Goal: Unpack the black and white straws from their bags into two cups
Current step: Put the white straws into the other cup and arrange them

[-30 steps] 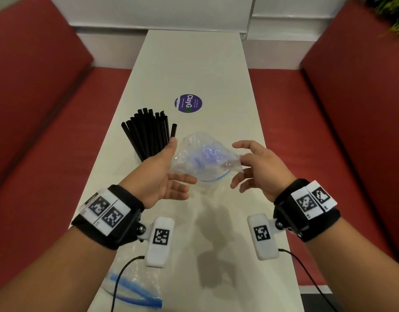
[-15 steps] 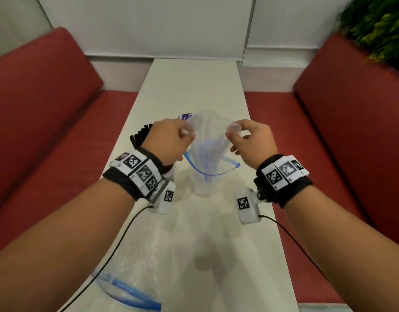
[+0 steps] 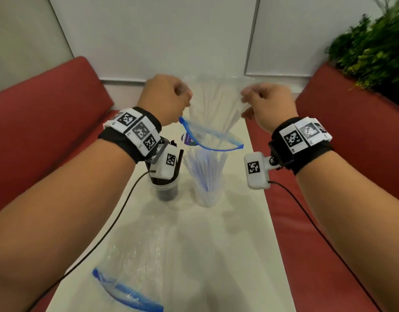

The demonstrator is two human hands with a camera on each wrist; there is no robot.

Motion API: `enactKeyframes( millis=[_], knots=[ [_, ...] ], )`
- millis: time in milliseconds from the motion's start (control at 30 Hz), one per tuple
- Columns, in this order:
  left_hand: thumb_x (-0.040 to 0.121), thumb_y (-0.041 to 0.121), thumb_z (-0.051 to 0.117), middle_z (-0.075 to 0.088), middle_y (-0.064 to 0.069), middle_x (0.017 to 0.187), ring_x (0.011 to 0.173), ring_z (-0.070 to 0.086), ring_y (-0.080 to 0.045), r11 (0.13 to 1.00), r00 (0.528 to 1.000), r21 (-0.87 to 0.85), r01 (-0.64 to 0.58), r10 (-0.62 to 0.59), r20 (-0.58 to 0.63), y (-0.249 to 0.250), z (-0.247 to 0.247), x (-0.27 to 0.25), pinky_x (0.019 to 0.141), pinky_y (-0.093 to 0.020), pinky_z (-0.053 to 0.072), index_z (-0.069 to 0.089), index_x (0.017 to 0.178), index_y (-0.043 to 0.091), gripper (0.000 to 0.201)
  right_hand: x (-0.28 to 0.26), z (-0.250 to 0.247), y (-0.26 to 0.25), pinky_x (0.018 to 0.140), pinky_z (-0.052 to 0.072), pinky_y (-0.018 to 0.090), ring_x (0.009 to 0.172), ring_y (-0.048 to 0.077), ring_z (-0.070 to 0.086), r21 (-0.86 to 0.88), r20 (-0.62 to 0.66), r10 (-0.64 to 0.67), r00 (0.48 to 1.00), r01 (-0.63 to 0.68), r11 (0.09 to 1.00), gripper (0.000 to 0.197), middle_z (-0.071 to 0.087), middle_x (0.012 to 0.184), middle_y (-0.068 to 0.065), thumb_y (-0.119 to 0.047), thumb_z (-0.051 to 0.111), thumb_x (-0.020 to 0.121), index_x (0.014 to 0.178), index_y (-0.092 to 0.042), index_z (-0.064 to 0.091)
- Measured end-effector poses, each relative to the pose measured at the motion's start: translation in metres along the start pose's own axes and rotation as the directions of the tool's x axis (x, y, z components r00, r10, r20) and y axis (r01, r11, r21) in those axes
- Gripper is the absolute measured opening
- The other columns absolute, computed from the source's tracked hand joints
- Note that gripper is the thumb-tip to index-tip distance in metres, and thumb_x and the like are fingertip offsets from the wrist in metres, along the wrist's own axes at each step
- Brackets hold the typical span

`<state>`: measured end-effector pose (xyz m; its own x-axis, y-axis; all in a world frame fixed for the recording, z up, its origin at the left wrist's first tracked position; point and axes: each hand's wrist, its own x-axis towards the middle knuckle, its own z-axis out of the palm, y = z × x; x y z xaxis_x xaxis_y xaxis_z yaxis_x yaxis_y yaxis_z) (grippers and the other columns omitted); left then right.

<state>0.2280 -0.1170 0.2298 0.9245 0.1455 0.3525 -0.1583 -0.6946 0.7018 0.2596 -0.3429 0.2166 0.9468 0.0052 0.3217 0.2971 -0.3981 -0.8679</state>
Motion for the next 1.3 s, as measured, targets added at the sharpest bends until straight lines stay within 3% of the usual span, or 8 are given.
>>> enactKeyframes(
  millis=[200,300,400,533,733,1000,1200,1300],
  knots=[
    [0.093,0.035,0.062,0.064,0.006,0.065,0.045,0.056,-0.003,0.992,0.976,-0.049,-0.114,0.102,-0.193,0.025,-0.049,-0.027,0.055,-0.022,0.048,0.072,0.095,0.021,0.016,-0.033,-0.023,-0.051,0.053,0.052,0.031,0.047,0.014,0.063,0.145,-0.151,-0.223,0.963,0.245,0.959,0.012,0.069,0.074,-0.004,-0.022,0.062,0.094,0.084,-0.022,0.069],
    [0.093,0.041,0.062,0.057,0.011,0.06,0.049,0.052,-0.005,0.997,0.982,-0.043,-0.071,0.063,-0.18,0.018,-0.059,-0.055,0.061,-0.026,0.044,0.073,0.094,0.021,0.023,-0.049,-0.023,-0.046,0.05,0.05,0.027,0.045,0.013,0.061,0.155,-0.112,-0.241,0.964,0.256,0.954,0.012,0.067,0.07,-0.005,-0.021,0.062,0.094,0.084,-0.022,0.068],
    [0.094,0.041,0.063,0.06,0.003,0.062,0.047,0.057,-0.011,0.99,0.996,-0.123,0.066,-0.073,-0.051,-0.01,-0.05,-0.081,0.059,-0.036,0.056,0.072,0.096,0.017,0.027,-0.065,-0.008,-0.018,0.051,0.053,0.029,0.044,0.011,0.062,0.165,-0.016,-0.164,0.986,0.165,0.972,0.018,0.065,0.068,-0.002,-0.014,0.06,0.096,0.081,-0.023,0.065],
    [0.097,0.026,0.062,0.064,-0.001,0.058,0.061,0.067,-0.027,0.925,0.974,-0.306,0.226,-0.222,0.048,-0.046,-0.021,-0.106,0.076,-0.056,0.061,0.068,0.083,0.014,0.019,-0.088,0.024,0.026,0.063,0.062,0.042,0.049,0.018,0.068,0.204,0.063,-0.038,0.997,0.025,0.979,0.023,0.065,0.07,0.003,-0.008,0.059,0.096,0.081,-0.023,0.068],
    [0.097,0.026,0.062,0.066,0.002,0.05,0.059,0.071,-0.029,0.945,0.969,-0.215,0.245,-0.234,0.074,-0.077,-0.007,-0.124,0.07,-0.052,0.063,0.067,0.078,0.02,0.021,-0.111,0.042,0.065,0.072,0.063,0.048,0.056,0.02,0.071,0.179,0.155,0.06,0.986,-0.088,0.98,0.026,0.068,0.076,0.004,-0.003,0.056,0.097,0.082,-0.022,0.068],
    [0.096,0.026,0.063,0.072,-0.006,0.071,0.063,0.075,-0.023,0.982,0.978,-0.054,0.18,-0.173,0.112,-0.098,-0.006,-0.137,0.069,-0.043,0.064,0.071,0.085,0.023,0.014,-0.138,0.044,0.096,0.073,0.063,0.046,0.061,0.027,0.072,0.156,0.268,0.148,0.952,-0.194,0.969,0.026,0.07,0.076,0.003,-0.002,0.057,0.095,0.08,-0.02,0.067],
    [0.095,0.018,0.062,0.074,-0.007,0.079,0.065,0.074,-0.021,0.955,0.929,0.068,0.289,-0.297,0.222,-0.13,0.024,-0.163,0.068,-0.042,0.064,0.07,0.088,0.019,0.01,-0.18,0.059,0.138,0.057,0.057,0.026,0.052,0.019,0.067,-0.04,0.337,0.278,0.9,-0.281,0.959,0.02,0.068,0.078,0.002,0.0,0.053,0.092,0.092,-0.014,0.066],
    [0.094,0.011,0.06,0.074,-0.011,0.084,0.063,0.071,-0.022,0.913,0.881,0.069,0.401,-0.405,0.243,-0.142,0.043,-0.169,0.067,-0.036,0.063,0.068,0.087,0.015,0.011,-0.184,0.068,0.157,0.059,0.058,0.031,0.051,0.017,0.067,-0.036,0.27,0.357,0.894,-0.361,0.932,0.026,0.067,0.079,0.002,-0.001,0.05,0.091,0.096,-0.023,0.061]
  ],
)
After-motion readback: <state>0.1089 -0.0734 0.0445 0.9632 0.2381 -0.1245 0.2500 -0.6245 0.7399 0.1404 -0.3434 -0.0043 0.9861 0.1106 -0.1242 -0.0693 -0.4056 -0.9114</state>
